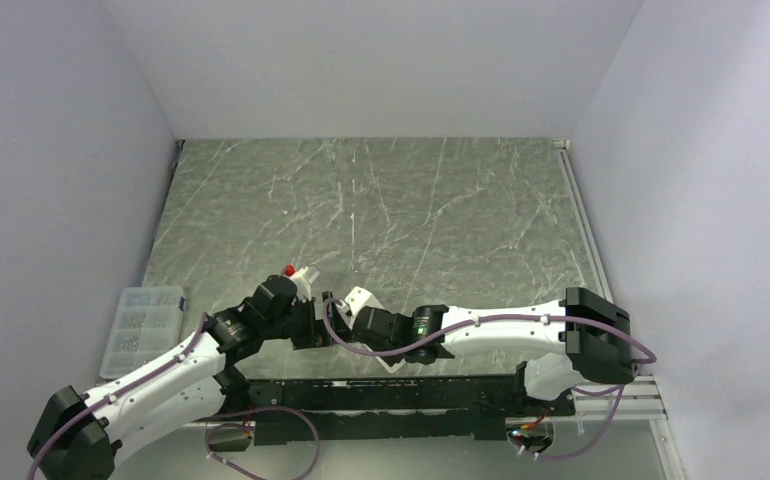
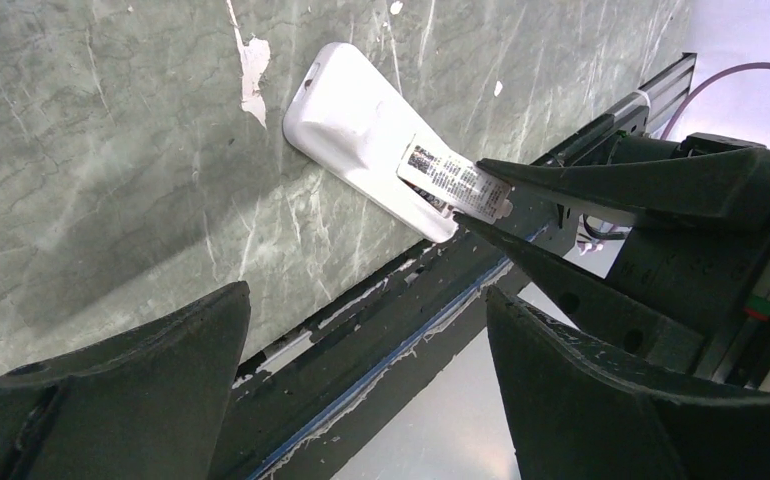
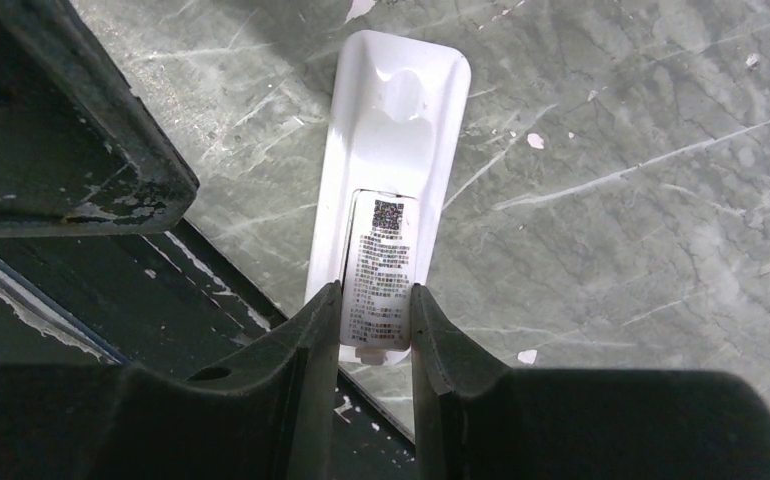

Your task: Load the batteries into the remote control

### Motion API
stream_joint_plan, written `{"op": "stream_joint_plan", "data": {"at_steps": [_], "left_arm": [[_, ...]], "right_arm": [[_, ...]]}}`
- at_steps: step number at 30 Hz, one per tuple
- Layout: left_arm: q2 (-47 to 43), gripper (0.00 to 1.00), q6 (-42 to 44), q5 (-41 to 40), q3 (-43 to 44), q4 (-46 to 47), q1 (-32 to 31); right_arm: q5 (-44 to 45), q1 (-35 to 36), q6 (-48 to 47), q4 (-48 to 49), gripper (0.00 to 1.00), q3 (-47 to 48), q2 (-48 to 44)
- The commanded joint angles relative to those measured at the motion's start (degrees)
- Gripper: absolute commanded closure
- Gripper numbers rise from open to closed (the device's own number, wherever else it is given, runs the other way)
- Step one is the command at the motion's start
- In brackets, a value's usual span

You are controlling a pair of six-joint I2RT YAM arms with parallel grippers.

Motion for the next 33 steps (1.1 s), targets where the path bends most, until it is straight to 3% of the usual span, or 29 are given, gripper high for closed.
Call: {"op": "stream_joint_plan", "data": {"at_steps": [1,33], "left_arm": [[-0.9,0.07,1.1,0.9,0.1,0.1,0.3],[-0.1,0.08,1.2,1.3,0.2,0.7,0.5]], "right_arm": [[1.4,0.6,1.0,-0.2,0.97,2.6,0.7],[3.2,1.4,3.3,-0.1,0.93,2.5,2.3]]}}
